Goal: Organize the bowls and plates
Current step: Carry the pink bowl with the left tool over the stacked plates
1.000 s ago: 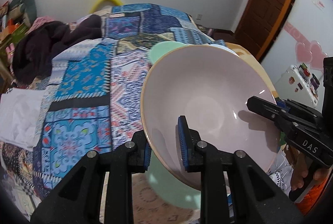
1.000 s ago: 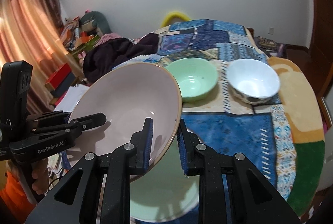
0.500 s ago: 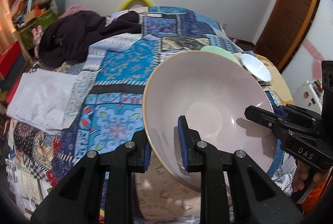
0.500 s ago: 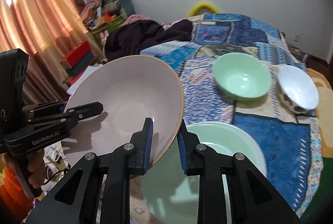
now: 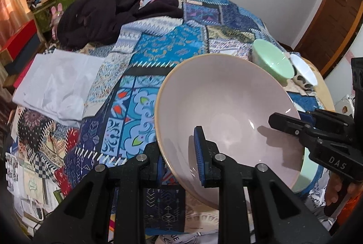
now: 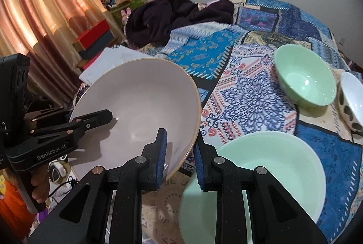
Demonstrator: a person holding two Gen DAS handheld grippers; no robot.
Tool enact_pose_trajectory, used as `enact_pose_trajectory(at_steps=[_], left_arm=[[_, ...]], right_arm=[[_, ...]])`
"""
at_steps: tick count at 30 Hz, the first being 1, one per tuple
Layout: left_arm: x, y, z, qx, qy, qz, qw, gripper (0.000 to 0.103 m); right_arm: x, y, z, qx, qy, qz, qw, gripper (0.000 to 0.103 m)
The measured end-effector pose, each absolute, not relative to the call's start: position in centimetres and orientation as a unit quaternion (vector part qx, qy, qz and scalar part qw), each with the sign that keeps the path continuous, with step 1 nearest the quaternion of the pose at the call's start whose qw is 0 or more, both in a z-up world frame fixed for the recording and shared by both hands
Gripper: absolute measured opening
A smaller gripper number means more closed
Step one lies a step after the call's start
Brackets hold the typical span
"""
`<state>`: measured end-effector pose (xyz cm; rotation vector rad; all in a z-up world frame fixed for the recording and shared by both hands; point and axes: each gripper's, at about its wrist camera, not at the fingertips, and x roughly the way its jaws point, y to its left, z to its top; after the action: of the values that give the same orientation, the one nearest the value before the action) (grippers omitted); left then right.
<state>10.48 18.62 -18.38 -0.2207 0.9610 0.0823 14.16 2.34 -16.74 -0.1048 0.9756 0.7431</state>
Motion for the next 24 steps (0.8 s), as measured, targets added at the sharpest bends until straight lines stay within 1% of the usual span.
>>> enact_pose_trajectory(at_steps=[18, 24], left_arm=[[10.9, 20.1, -24.0, -0.126, 0.513, 0.041, 0.848, 0.023], [10.7, 20.0, -24.2, -0.124, 0.511, 0.041, 0.849, 0.023]], right_arm=[[14.4, 4.2, -20.6, -0.078, 0.504, 0.350, 0.786, 0.021], [14.4, 4.1, -21.0, -0.082, 0.508, 0.352, 0.782, 0.021]])
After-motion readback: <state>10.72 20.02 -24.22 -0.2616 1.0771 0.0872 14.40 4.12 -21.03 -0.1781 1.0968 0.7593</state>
